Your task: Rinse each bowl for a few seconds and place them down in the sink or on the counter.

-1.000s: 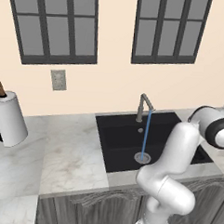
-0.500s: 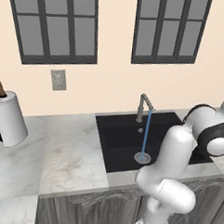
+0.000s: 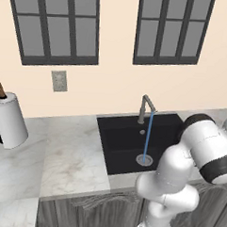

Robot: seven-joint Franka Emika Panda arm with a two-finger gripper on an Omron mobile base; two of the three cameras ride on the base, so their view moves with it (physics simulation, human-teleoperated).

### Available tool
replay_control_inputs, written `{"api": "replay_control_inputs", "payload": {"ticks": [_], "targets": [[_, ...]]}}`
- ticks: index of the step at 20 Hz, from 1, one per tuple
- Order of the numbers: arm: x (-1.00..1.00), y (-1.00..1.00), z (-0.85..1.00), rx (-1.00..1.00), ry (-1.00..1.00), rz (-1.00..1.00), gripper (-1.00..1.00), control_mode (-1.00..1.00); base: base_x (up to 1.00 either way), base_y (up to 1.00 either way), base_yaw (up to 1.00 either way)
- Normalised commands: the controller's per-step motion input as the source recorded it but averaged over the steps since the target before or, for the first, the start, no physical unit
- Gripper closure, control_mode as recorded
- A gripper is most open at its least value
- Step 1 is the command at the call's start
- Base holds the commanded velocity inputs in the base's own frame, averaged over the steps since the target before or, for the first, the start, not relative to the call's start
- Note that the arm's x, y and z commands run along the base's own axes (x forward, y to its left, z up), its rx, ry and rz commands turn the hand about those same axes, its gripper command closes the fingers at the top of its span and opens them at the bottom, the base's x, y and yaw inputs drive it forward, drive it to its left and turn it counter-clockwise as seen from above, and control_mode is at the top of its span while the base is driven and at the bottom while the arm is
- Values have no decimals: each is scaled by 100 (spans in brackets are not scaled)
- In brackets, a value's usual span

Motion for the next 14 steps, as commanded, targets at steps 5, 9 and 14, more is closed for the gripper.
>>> {"api": "replay_control_inputs", "payload": {"ticks": [5, 9, 14], "targets": [[68, 45, 0, -30, 13, 4, 100, -100, 0, 0, 0], [59, 35, -1, -20, 38, 2, 100, -100, 0, 0, 0], [57, 29, 0, -3, 50, 2, 100, -100, 0, 0, 0]]}}
